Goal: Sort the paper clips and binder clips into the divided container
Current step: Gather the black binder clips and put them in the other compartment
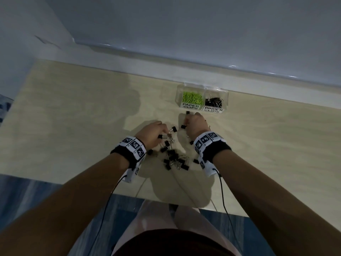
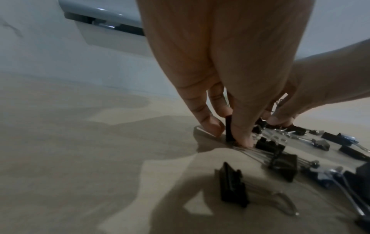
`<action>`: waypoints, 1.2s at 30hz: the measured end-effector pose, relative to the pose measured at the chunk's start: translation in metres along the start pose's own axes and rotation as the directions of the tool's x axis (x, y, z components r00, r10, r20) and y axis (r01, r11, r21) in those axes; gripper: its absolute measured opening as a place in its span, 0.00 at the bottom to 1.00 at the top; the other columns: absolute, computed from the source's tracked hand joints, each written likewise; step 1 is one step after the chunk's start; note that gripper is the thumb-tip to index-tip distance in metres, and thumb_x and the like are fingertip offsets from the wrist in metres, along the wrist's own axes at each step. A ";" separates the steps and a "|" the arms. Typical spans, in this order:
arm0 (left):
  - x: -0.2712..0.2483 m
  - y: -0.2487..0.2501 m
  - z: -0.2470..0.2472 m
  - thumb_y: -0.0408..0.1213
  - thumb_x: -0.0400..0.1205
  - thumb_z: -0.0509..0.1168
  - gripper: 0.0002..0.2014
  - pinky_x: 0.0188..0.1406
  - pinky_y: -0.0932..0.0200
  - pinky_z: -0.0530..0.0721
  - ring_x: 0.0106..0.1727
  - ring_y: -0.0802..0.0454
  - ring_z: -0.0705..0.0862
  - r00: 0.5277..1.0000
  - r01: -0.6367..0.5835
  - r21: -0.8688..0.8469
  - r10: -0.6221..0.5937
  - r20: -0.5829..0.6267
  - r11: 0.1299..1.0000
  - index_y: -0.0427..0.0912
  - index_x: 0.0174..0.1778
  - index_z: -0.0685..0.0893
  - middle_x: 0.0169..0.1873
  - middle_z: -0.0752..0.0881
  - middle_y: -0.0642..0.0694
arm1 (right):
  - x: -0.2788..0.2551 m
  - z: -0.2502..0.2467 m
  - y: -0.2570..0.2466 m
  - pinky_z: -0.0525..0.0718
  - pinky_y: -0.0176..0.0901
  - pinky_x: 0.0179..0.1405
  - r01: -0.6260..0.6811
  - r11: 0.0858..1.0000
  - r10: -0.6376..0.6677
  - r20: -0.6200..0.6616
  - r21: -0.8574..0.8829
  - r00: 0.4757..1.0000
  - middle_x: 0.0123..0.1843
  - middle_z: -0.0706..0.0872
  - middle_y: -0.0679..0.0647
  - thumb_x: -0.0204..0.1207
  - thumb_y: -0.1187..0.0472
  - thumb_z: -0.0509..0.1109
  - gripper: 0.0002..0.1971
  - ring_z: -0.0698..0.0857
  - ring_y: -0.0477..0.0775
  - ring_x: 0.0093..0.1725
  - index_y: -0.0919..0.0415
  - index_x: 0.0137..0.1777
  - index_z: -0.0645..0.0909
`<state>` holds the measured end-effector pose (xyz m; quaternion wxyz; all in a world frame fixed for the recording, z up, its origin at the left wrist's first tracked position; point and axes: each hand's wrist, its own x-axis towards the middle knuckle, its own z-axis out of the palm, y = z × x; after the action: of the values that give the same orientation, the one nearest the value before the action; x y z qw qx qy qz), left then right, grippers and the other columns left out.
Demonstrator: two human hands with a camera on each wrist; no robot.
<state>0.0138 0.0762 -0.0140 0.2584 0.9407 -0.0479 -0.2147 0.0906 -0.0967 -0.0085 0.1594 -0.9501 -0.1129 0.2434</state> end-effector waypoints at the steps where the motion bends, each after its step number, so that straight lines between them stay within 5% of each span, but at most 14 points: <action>1: -0.001 -0.001 0.000 0.28 0.76 0.68 0.13 0.50 0.58 0.75 0.52 0.45 0.79 1.000 0.013 -0.028 -0.013 -0.005 1.000 0.41 0.57 0.81 0.50 0.78 0.45 | -0.001 -0.001 0.001 0.82 0.51 0.57 -0.005 1.000 0.005 0.007 0.010 1.000 0.56 0.80 0.63 0.72 0.74 0.63 0.14 0.82 0.64 0.54 0.62 0.55 0.81; 7: -0.022 -0.007 0.009 0.26 0.79 0.61 0.17 0.52 0.60 0.74 0.47 0.51 0.76 0.990 -0.007 -0.196 -0.021 -0.142 0.981 0.47 0.60 0.79 0.49 0.75 0.44 | -0.012 -0.005 0.017 0.84 0.52 0.44 -0.003 0.994 0.009 -0.052 0.113 0.999 0.47 0.84 0.61 0.71 0.76 0.59 0.15 0.82 0.62 0.47 0.58 0.52 0.75; 13: -0.037 -0.002 0.032 0.23 0.81 0.57 0.13 0.57 0.56 0.78 0.51 0.46 0.79 0.987 -0.026 -0.138 0.004 -0.163 0.990 0.38 0.51 0.87 0.50 0.80 0.41 | -0.058 0.012 0.022 0.69 0.36 0.30 0.207 0.961 -0.174 -0.184 0.183 0.968 0.41 0.76 0.55 0.74 0.73 0.60 0.15 0.78 0.56 0.37 0.56 0.54 0.77; 17: -0.035 0.002 0.043 0.33 0.80 0.65 0.14 0.61 0.47 0.78 0.57 0.42 0.78 0.996 -0.013 -0.033 0.010 -0.086 0.999 0.37 0.61 0.82 0.57 0.78 0.40 | -0.087 0.034 0.008 0.76 0.40 0.38 0.305 0.946 -0.301 -0.054 0.110 0.952 0.47 0.75 0.58 0.74 0.76 0.62 0.21 0.79 0.56 0.39 0.55 0.62 0.80; 20: -0.033 0.006 0.044 0.37 0.77 0.69 0.20 0.63 0.48 0.77 0.59 0.41 0.76 1.000 -0.019 0.074 0.021 -0.022 0.997 0.39 0.65 0.79 0.60 0.75 0.41 | -0.091 0.049 0.001 0.84 0.46 0.48 0.276 0.960 -0.278 0.038 0.048 0.960 0.56 0.75 0.62 0.74 0.75 0.62 0.22 0.82 0.61 0.46 0.60 0.67 0.78; 25: -0.028 0.012 0.040 0.35 0.76 0.70 0.17 0.59 0.46 0.78 0.58 0.39 0.78 1.000 -0.011 0.125 0.012 -0.007 0.992 0.37 0.60 0.81 0.58 0.77 0.41 | -0.097 0.059 -0.009 0.82 0.51 0.54 0.221 0.973 -0.224 0.028 0.069 0.974 0.61 0.72 0.59 0.76 0.60 0.65 0.17 0.78 0.59 0.54 0.66 0.63 0.76; 31: -0.027 0.020 0.034 0.34 0.78 0.65 0.11 0.53 0.48 0.81 0.52 0.40 0.81 1.000 -0.020 0.132 0.022 -0.014 0.991 0.35 0.54 0.81 0.56 0.77 0.40 | -0.091 0.059 -0.008 0.79 0.49 0.52 0.209 0.976 -0.210 0.016 0.065 0.978 0.64 0.74 0.60 0.77 0.66 0.64 0.21 0.79 0.62 0.57 0.66 0.70 0.71; 36: -0.019 0.028 0.016 0.37 0.78 0.63 0.08 0.47 0.53 0.81 0.45 0.47 0.81 0.994 0.016 -0.009 -0.017 -0.105 1.000 0.39 0.49 0.84 0.47 0.82 0.43 | -0.085 0.038 0.019 0.83 0.46 0.48 0.183 0.953 -0.164 -0.097 0.241 0.982 0.48 0.82 0.57 0.69 0.69 0.73 0.08 0.82 0.57 0.43 0.65 0.47 0.86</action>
<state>-0.0095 0.0484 -0.0051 0.2627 0.9499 -0.0256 -0.1671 0.0013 -0.1295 -0.0109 0.3020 -0.9175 -0.1582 0.2046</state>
